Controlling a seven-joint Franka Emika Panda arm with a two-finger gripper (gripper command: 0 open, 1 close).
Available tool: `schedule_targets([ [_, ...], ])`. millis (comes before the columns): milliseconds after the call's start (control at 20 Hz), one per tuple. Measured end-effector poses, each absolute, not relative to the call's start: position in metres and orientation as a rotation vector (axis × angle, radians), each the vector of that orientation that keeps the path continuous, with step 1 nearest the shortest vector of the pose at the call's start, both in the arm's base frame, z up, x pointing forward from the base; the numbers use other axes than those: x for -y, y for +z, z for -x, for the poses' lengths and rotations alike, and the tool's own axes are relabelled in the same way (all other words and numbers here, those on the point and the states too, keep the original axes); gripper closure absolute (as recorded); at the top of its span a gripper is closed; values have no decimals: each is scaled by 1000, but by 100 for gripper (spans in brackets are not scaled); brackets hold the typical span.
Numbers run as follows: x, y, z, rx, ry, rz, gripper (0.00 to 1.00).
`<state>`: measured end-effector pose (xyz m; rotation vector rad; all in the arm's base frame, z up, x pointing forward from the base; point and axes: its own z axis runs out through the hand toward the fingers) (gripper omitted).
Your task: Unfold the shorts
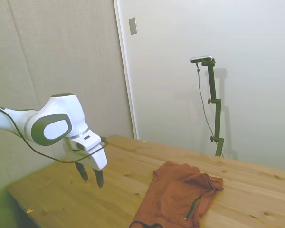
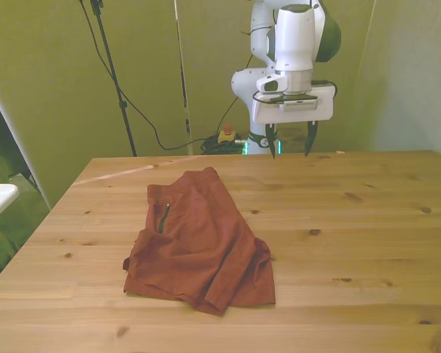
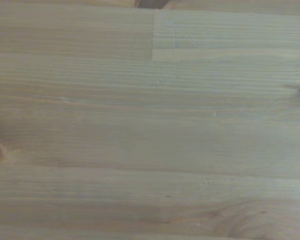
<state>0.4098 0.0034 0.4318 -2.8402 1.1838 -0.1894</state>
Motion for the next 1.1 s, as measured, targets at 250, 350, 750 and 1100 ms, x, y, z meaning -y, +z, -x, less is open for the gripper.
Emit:
schedule_targets([
  [250,22,446,-420,-1247,-257,2793,0],
  [350,50,460,-434,-1320,-305,2753,0],
  [750,161,487,-515,-1518,-421,2604,0],
  [1100,263,498,-570,-1613,-422,2488,0],
])
